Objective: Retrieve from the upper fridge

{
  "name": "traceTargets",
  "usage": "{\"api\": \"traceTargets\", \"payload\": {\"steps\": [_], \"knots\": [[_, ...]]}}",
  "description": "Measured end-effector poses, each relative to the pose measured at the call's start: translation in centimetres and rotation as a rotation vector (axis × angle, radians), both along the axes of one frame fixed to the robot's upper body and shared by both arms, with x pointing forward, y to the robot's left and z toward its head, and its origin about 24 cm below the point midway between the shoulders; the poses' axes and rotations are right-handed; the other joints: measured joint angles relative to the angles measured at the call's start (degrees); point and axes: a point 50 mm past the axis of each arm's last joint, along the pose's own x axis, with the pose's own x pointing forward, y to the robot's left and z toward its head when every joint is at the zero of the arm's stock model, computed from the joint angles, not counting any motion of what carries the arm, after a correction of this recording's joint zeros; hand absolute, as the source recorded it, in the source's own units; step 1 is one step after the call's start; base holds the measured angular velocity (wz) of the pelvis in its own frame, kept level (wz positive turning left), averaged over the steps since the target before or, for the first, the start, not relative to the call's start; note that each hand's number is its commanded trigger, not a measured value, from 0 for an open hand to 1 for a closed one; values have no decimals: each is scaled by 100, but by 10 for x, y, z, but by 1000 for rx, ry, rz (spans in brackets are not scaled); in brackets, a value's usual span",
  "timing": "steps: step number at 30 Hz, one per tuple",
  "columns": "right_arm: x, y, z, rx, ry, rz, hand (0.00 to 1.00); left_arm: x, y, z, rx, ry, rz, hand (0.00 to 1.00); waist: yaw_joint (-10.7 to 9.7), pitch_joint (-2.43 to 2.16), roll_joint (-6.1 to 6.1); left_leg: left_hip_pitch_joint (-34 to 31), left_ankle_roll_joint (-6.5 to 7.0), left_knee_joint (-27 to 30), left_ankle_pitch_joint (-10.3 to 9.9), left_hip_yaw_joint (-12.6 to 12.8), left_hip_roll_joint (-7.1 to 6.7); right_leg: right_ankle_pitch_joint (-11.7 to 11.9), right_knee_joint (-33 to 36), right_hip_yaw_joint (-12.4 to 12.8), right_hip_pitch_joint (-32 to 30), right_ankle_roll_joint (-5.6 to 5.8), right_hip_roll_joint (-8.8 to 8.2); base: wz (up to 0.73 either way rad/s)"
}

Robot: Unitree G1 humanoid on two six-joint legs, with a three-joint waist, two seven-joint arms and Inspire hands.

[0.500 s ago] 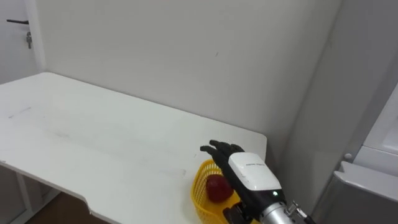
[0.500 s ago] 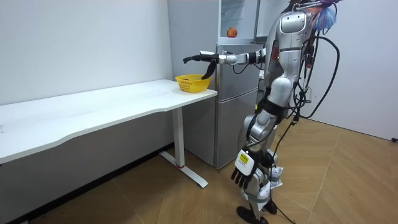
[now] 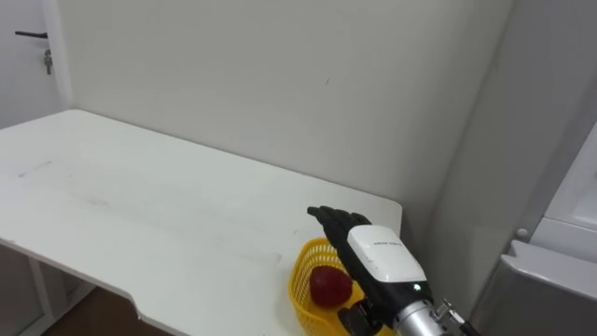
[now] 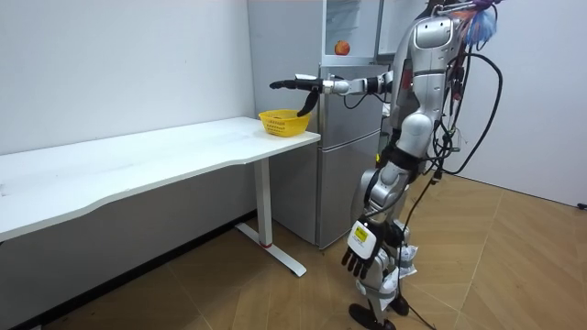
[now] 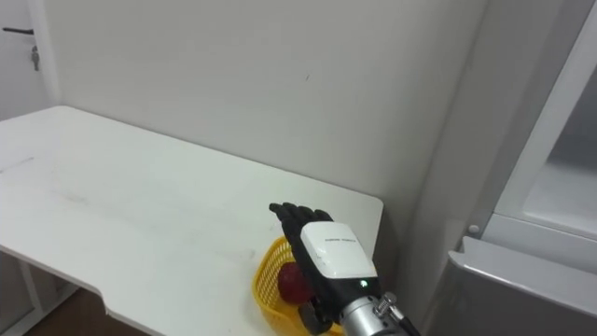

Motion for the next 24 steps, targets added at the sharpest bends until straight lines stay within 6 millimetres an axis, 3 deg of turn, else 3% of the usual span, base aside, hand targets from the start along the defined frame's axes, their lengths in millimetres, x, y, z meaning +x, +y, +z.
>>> {"api": "traceTargets", "payload": {"steps": [6, 14, 19, 24], "knots": [[1, -2, 3, 19, -4, -11, 0, 0, 0, 0, 6, 7, 4, 0, -36, -17, 47, 0, 13, -2, 11, -60, -27, -3, -5, -59, 21, 5, -17, 4], [3, -9, 28, 130, -114, -49, 0, 1, -1, 0, 3, -3, 3, 0, -35, -16, 82, 32, 46, -54, 32, -44, -56, -11, -8, -84, 23, 22, -48, 0], [0, -4, 42, 247, -164, -25, 0, 2, -1, 0, 3, -3, 3, 0, -30, -11, 94, 90, 49, -118, 36, 61, -37, -10, -7, 84, 7, 23, -33, -12], [-6, 2, 61, 349, -228, 15, 0, 1, -2, 0, 1, 1, 2, 0, -198, -7, 151, 102, 52, -126, 33, 106, -36, -2, -6, 154, -1, 35, -28, -5]]}}
